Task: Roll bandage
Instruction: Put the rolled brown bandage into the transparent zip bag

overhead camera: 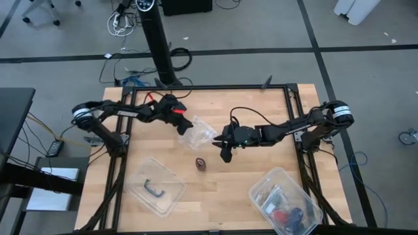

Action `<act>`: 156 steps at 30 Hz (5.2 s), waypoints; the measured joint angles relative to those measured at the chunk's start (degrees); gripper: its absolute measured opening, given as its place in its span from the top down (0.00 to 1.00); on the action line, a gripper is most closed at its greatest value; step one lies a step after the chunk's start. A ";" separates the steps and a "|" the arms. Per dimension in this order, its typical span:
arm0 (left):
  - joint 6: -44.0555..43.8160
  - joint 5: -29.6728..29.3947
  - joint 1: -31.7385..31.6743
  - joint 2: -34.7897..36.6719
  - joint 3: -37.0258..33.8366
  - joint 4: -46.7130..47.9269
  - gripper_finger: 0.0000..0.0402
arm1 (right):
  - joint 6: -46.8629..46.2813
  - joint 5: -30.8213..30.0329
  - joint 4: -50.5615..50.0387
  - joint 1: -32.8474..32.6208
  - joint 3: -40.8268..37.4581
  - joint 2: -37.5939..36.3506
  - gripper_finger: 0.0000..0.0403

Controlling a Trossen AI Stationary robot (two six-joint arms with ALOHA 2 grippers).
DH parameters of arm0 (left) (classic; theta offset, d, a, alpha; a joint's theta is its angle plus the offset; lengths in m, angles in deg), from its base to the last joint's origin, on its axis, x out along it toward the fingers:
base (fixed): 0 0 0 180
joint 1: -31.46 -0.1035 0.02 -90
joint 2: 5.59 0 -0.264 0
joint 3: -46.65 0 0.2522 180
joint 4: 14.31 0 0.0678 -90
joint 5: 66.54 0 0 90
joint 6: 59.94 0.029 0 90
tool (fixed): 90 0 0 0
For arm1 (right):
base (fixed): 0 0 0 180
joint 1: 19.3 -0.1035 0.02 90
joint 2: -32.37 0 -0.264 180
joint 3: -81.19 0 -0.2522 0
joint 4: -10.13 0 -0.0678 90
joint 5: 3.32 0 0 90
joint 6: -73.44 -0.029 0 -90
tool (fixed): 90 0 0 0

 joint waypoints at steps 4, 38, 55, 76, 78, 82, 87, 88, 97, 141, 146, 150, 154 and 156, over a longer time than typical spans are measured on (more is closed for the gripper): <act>7.02 -6.84 0.01 -3.64 4.35 4.99 0.65 | 0.00 -0.15 0.40 -0.71 0.02 0.00 0.72; 20.44 -13.13 4.62 -0.11 9.24 14.08 1.00 | -0.82 -4.03 0.92 0.29 0.04 -0.04 0.73; 21.03 -20.17 12.65 13.35 8.34 20.80 1.00 | -4.53 10.90 2.25 10.64 0.13 4.71 0.69; 20.93 -20.49 13.58 13.23 8.37 21.23 1.00 | -6.88 18.51 15.04 16.51 5.52 25.24 0.71; 20.95 -20.49 13.58 13.23 8.37 21.01 1.00 | -4.61 18.03 14.90 16.35 6.01 25.20 0.86; 20.42 -20.88 13.58 13.37 8.37 19.10 1.00 | -1.65 18.24 14.38 15.73 6.14 24.84 0.97; 19.64 -19.26 13.57 15.25 8.38 15.81 1.00 | 3.75 15.63 11.52 13.11 6.18 19.31 0.99; 19.45 -17.94 13.56 15.94 8.38 15.23 1.00 | 5.06 14.54 9.95 12.46 6.19 17.39 0.99; 17.99 -9.65 13.56 26.20 8.40 11.40 1.00 | 17.72 2.90 -6.27 3.67 6.23 -3.46 1.00; 16.67 -7.03 19.20 22.10 8.40 1.01 0.98 | 23.54 -2.23 -10.65 -1.80 9.38 -9.60 1.00; 17.18 -6.94 19.20 22.10 8.40 1.42 0.99 | 21.88 -5.62 -11.82 -2.08 9.35 -11.07 0.94; 18.19 -7.05 19.20 22.38 8.40 1.06 1.00 | 20.56 -10.46 -15.14 -4.20 9.38 -16.51 0.81; 19.55 -7.21 19.20 22.43 8.40 0.71 1.00 | 16.79 -16.43 -25.04 -7.91 9.30 -22.43 0.68; 19.66 -7.54 19.20 22.56 8.40 0.03 1.00 | 13.51 -20.26 -27.05 -9.96 7.15 -24.63 0.63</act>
